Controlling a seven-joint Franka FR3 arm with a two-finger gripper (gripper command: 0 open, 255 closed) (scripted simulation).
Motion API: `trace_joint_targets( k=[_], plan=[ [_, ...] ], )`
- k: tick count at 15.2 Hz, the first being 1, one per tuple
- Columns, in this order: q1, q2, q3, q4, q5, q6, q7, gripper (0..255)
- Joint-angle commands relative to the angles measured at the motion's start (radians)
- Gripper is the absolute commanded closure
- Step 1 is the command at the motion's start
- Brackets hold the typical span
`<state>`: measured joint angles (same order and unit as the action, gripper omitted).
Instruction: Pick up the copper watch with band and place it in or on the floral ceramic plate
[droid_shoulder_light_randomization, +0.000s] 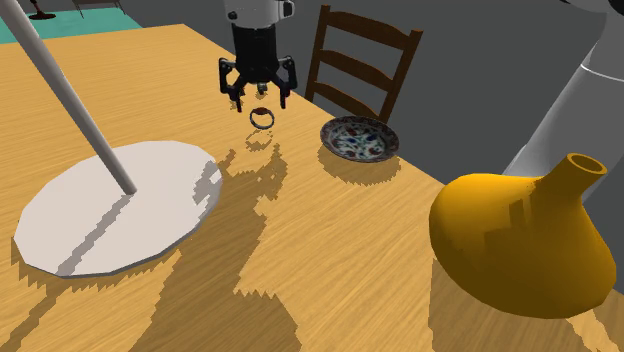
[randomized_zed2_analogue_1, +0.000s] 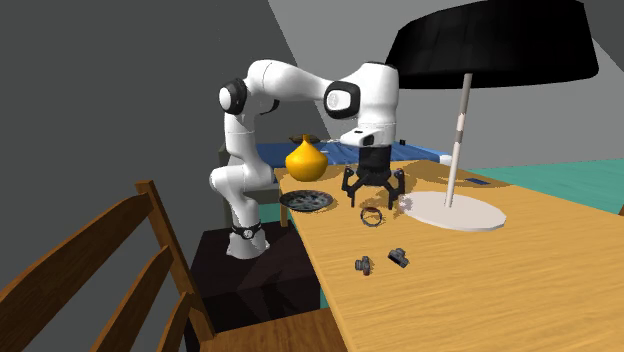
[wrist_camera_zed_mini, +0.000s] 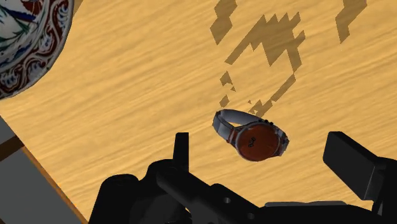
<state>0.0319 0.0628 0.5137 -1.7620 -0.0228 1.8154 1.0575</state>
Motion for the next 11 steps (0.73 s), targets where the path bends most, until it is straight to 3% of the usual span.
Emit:
trace_joint_targets(
  k=[1, 5, 11],
  plan=[
    [0.001, 0.007, 0.0, -0.019, -0.004, 0.025, 0.004, 0],
    [0.001, 0.013, 0.0, -0.061, -0.007, 0.072, 0.006, 0],
    [0.001, 0.013, 0.0, -0.061, -0.007, 0.072, 0.006, 0]
  ],
)
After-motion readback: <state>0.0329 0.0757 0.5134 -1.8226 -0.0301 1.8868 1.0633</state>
